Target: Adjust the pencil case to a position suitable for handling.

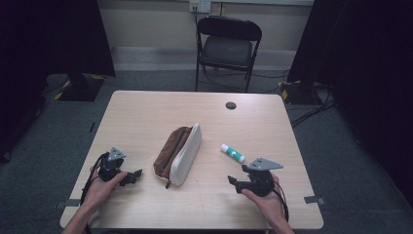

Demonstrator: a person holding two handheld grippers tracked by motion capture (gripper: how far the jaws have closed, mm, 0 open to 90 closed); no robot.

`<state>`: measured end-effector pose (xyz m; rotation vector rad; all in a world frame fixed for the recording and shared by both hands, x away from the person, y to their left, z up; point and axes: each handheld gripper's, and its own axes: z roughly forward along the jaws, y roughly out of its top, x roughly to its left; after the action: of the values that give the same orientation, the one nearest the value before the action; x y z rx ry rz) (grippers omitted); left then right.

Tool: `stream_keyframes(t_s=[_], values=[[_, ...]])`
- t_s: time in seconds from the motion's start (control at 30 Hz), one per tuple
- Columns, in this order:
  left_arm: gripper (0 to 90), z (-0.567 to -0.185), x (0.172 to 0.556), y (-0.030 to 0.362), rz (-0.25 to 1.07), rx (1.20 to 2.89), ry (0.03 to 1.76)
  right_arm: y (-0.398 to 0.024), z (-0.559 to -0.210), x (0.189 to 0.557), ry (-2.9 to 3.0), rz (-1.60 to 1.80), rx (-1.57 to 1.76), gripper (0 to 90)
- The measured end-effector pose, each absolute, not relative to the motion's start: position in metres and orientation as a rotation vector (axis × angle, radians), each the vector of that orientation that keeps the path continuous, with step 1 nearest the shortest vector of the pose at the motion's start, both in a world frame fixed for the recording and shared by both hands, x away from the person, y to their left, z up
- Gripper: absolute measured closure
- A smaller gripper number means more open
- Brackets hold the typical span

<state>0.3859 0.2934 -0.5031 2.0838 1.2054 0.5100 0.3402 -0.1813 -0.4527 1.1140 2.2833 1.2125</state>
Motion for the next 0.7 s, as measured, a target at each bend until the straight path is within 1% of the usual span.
stream_keyframes(t_s=[0.07, 0.13, 0.2, 0.3, 0.33, 0.37, 0.47, 0.5, 0.53, 0.63, 0.7], values=[[0.0, -0.503, 0.386, 0.293, 0.512, 2.084, 1.206, -0.177, -0.452, 0.340, 2.292, 1.219, 1.098, 27.4], [0.0, -0.503, 0.386, 0.293, 0.511, 2.084, 1.206, -0.167, -0.451, 0.340, 2.311, 1.233, 1.065, 24.5], [0.0, -0.503, 0.386, 0.293, 0.512, 2.084, 1.206, -0.151, -0.449, 0.339, 2.336, 1.259, 1.026, 23.2], [0.0, -0.503, 0.386, 0.293, 0.510, 2.084, 1.205, -0.139, -0.447, 0.337, 2.350, 1.270, 0.986, 22.1], [0.0, -0.503, 0.386, 0.293, 0.508, 2.079, 1.209, -0.128, -0.447, 0.334, 2.371, 1.284, 0.960, 22.3], [0.0, -0.503, 0.386, 0.293, 0.508, 2.079, 1.209, -0.128, -0.447, 0.334, 2.371, 1.284, 0.960, 22.3], [0.1, -0.503, 0.385, 0.293, 0.508, 2.078, 1.211, -0.105, -0.447, 0.332, 2.409, 1.314, 0.921, 22.6], [0.1, -0.503, 0.385, 0.293, 0.508, 2.078, 1.211, -0.105, -0.447, 0.332, 2.409, 1.314, 0.921, 22.6], [0.1, -0.503, 0.385, 0.293, 0.508, 2.078, 1.211, -0.094, -0.447, 0.333, 2.431, 1.319, 0.903, 22.4], [0.1, -0.503, 0.385, 0.293, 0.509, 2.078, 1.211, -0.084, -0.449, 0.337, 2.446, 1.316, 0.890, 21.9], [0.1, -0.503, 0.385, 0.293, 0.508, 2.078, 1.211, -0.069, -0.451, 0.343, 2.478, 1.311, 0.860, 20.5]])
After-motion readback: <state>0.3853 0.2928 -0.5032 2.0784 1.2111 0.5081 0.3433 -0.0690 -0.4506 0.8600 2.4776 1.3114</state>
